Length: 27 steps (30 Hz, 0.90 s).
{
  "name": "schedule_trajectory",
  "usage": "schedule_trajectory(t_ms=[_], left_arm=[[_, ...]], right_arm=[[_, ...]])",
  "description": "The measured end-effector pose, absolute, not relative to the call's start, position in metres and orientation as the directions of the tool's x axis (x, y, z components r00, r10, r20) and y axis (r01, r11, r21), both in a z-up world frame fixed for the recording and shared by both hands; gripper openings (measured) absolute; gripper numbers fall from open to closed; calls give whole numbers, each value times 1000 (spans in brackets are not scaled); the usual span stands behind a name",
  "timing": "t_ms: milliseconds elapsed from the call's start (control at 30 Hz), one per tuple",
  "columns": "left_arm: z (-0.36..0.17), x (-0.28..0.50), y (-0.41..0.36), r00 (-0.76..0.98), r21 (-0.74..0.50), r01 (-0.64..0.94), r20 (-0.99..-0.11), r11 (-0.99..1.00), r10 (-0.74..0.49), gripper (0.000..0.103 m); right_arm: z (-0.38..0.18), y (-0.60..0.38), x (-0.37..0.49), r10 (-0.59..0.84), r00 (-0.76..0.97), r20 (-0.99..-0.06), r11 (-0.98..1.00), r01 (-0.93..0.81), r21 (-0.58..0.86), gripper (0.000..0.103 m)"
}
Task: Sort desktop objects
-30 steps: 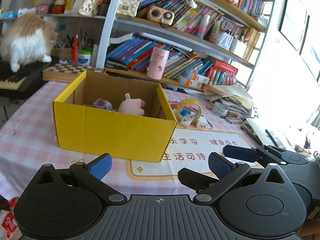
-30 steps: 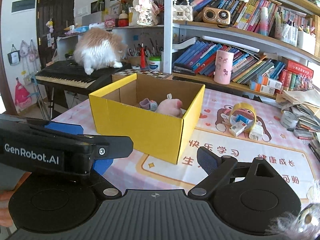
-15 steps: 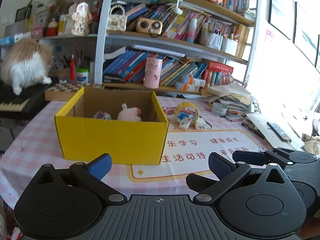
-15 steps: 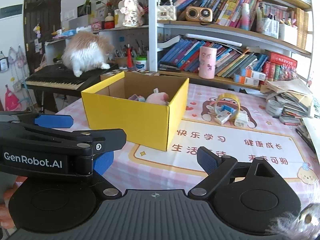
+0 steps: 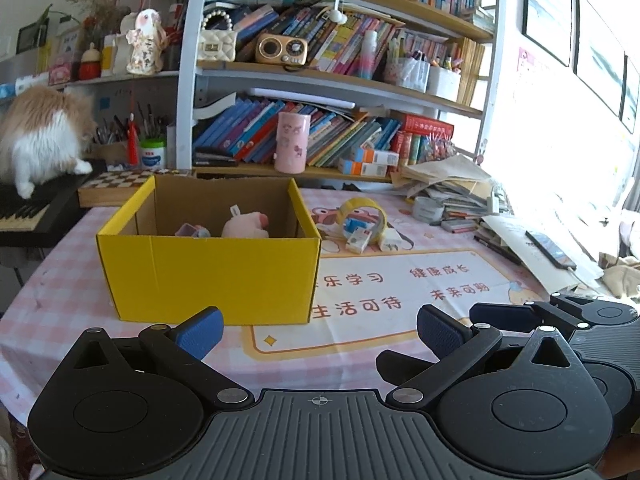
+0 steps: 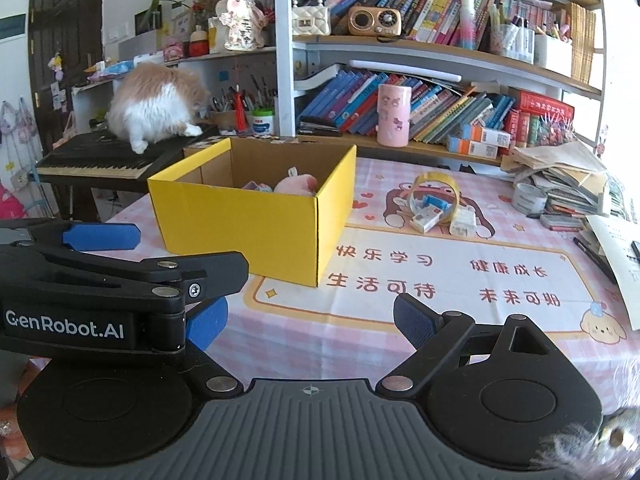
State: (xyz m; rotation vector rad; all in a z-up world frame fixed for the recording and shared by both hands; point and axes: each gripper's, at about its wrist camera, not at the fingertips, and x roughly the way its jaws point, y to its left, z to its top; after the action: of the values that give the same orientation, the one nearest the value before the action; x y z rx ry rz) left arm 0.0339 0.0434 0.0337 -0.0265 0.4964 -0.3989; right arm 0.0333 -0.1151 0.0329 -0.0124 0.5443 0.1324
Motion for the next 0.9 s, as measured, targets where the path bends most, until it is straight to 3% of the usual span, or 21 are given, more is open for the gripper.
schedule_trajectory(t_ms=[333,567,900], left_arm=[[35,35,36,802,-92,394,-451,914,-391,103],[31,43,39,764,-165,416,-469,894,-443,103],[31,49,29,773,-126,412,-476,903,-419,103]], right_arm=[[32,-119,30,80,845,-529,996,-88,11,90],[33,-122,29,68,850,-523,997,-74,9,90],[33,-127,30,63,844,-532,998,-68,11,90]])
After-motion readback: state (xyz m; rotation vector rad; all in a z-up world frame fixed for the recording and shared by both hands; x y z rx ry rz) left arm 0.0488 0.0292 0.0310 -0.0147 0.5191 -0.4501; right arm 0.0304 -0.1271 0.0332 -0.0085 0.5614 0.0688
